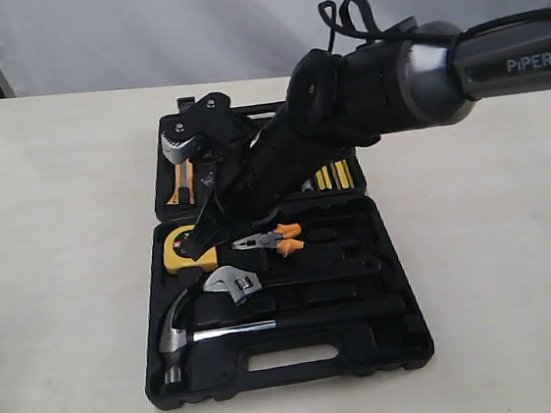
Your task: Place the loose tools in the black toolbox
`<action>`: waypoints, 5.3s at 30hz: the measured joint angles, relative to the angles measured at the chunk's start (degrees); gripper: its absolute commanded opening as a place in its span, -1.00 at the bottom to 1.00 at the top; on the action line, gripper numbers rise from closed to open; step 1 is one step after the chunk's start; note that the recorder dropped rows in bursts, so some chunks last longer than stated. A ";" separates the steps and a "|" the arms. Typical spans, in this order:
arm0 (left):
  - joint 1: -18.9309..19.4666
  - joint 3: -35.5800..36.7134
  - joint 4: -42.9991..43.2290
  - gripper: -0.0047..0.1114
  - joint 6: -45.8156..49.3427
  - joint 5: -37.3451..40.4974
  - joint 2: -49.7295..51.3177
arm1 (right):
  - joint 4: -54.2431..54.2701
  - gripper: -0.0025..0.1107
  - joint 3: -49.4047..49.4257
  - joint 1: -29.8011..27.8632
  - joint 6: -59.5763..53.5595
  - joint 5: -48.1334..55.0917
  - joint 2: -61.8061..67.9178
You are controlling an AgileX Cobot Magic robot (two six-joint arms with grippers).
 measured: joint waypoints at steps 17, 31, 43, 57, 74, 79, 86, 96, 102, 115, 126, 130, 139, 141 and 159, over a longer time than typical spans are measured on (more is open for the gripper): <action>0.00 0.00 0.00 -0.89 0.00 0.00 0.00 | -24.15 -0.96 -0.35 0.00 27.71 14.19 -1.88; 0.00 0.00 0.00 -0.89 0.00 0.00 0.00 | -29.45 -0.96 -4.43 0.00 37.62 19.50 4.52; 0.00 0.00 0.00 -0.89 0.00 0.00 0.00 | -32.66 -0.96 18.05 -19.53 47.62 19.56 -24.88; 0.00 0.00 0.00 -0.89 0.00 0.00 0.00 | -33.01 -0.96 35.46 -31.78 50.41 20.44 -78.11; 0.00 0.00 0.00 -0.89 0.00 0.00 0.00 | -33.30 -0.96 45.56 -31.78 50.41 15.05 -112.91; 0.00 0.00 0.00 -0.89 0.00 0.00 0.00 | -33.52 -0.96 45.67 -31.78 50.49 14.91 -113.01; 0.00 0.00 0.00 -0.89 0.00 0.00 0.00 | -33.87 -0.96 53.13 -31.82 50.49 7.18 -113.01; 0.00 0.00 0.00 -0.89 0.00 0.00 0.00 | -38.62 -0.96 70.04 -31.82 49.98 -4.07 -113.01; 0.00 0.00 0.00 -0.89 0.00 0.00 0.00 | -38.49 -0.96 73.69 -36.40 49.42 -6.06 -113.01; 0.00 0.00 0.00 -0.89 0.00 0.00 0.00 | -38.05 -0.96 73.69 -37.83 47.22 -6.47 -113.01; 0.00 0.00 0.00 -0.89 0.00 0.00 0.00 | -38.05 -0.96 73.69 -37.83 47.00 -6.68 -113.01; 0.00 0.00 0.00 -0.89 0.00 0.00 0.00 | -38.05 -0.96 73.69 -37.83 47.00 -6.68 -113.01; 0.00 0.00 0.00 -0.89 0.00 0.00 0.00 | -37.94 -0.96 73.69 -37.83 47.00 -7.02 -113.01; 0.00 0.00 0.00 -0.89 0.00 0.00 0.00 | -37.82 -0.96 73.69 -37.83 47.00 -7.12 -113.01; 0.00 0.00 0.00 -0.89 0.00 0.00 0.00 | -37.58 -0.96 73.69 -37.83 47.00 -7.12 -113.01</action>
